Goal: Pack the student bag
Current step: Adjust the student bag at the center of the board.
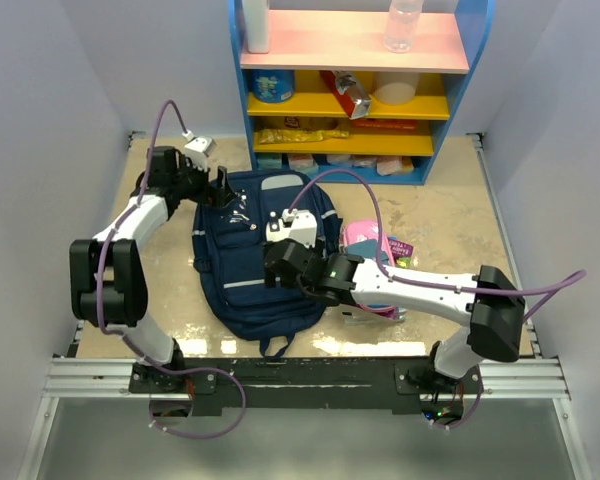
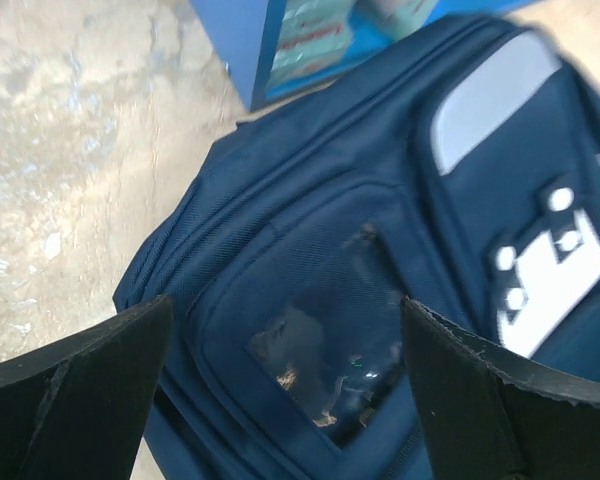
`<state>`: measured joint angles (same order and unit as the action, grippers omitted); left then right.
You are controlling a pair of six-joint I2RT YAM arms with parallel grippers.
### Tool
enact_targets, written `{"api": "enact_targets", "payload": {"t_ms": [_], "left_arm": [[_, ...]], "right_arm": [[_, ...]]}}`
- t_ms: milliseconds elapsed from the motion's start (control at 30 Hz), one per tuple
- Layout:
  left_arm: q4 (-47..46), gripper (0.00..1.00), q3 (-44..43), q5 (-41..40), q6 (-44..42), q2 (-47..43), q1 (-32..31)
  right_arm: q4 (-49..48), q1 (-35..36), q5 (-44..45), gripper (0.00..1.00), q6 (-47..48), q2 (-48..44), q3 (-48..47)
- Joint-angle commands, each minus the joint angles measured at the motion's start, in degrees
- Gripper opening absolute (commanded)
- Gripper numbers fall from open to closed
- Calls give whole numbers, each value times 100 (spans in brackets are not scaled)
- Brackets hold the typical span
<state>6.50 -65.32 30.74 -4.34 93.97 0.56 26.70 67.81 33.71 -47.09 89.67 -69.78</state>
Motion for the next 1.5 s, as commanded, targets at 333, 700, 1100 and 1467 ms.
{"api": "enact_targets", "payload": {"t_ms": [333,700,1100,1467], "left_arm": [[-844,79,344,-24,-647,77,-12],[-888,49,555,-508,-981,-221,-3],[-879,44,494,-736,-981,-310,-12],[-861,0,634,-938,-981,-327,129]], "right_arm": [[256,-5,662,88,-845,692,131],[274,-110,1436,88,-1355,569,790],[-1207,-251,998,85,-689,798,1203],[-2362,-67,-92,75,235,1061,1011]]}}
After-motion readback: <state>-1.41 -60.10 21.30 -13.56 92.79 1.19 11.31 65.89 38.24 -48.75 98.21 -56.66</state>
